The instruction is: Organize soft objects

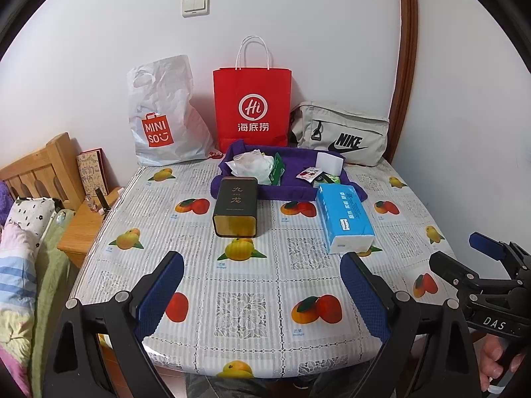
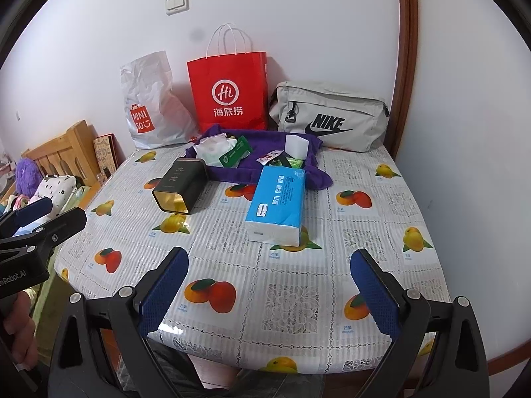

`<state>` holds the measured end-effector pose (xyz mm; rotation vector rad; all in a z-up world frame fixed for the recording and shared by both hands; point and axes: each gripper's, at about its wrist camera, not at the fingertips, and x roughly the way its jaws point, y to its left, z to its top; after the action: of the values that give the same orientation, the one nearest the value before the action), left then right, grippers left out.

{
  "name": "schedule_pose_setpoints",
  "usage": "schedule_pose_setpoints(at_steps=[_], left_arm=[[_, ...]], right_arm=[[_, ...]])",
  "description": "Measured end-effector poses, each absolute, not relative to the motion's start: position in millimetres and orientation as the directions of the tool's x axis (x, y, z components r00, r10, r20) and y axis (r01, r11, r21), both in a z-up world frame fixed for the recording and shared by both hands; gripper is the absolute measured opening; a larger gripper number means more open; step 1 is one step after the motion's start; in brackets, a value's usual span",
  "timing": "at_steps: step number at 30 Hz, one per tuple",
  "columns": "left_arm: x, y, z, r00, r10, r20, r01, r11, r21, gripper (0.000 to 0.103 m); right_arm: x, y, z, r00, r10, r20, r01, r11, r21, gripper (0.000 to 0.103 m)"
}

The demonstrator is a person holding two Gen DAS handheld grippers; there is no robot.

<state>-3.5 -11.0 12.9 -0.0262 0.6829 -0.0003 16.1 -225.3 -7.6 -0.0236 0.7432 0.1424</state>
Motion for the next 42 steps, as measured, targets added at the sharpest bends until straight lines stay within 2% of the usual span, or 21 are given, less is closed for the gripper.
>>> schedule_pose_setpoints(at_steps=[42], left_arm=[[-8.1, -11.0, 14.2, 0.779, -0.018, -0.627, 0.004, 1.000, -0.023, 0.095]], right_arm=[[14.6, -225.7, -3.6, 0.731, 0.116, -0.673, -0.134, 0.991, 0.025, 0.097]])
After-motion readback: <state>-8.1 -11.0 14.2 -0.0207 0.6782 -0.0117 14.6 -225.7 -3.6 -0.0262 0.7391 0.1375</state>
